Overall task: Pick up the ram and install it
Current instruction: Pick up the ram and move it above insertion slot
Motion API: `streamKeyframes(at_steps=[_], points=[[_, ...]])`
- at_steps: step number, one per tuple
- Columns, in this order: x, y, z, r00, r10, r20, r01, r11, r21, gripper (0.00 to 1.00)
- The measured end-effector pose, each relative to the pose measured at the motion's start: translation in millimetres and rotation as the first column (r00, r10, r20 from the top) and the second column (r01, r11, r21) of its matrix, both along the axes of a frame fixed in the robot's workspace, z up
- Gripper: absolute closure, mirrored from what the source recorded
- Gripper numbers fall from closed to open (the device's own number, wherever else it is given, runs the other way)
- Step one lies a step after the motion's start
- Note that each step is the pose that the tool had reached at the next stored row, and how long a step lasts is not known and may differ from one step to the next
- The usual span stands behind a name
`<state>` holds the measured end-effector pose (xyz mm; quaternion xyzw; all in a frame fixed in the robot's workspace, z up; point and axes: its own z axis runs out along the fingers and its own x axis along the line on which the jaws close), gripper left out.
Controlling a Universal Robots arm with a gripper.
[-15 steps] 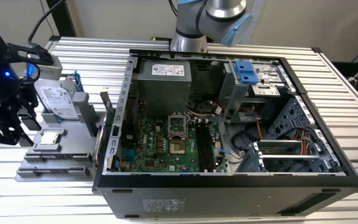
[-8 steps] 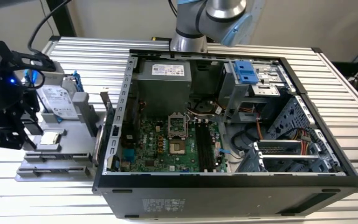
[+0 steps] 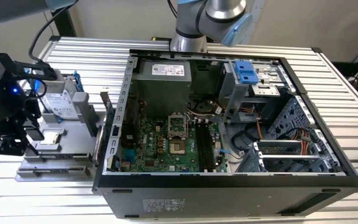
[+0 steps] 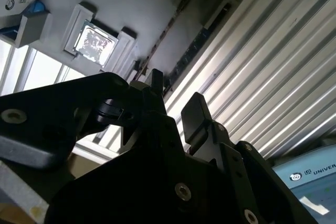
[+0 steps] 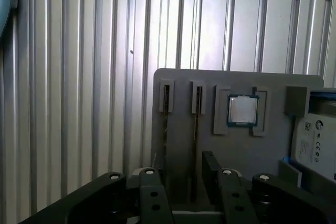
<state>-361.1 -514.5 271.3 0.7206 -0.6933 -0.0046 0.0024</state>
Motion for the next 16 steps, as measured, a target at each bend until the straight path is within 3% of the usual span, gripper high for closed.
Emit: streamKeyframes(at_steps=[10,16], points=[[-1.1,-4.8,-18.1,1.0,0.001,-0.0001,-0.001,1.0,-0.0002,0.0],[-4.7,-5.0,-29.1,1.0,0.0,0.0,0.0,1.0,-0.0001,0.0]])
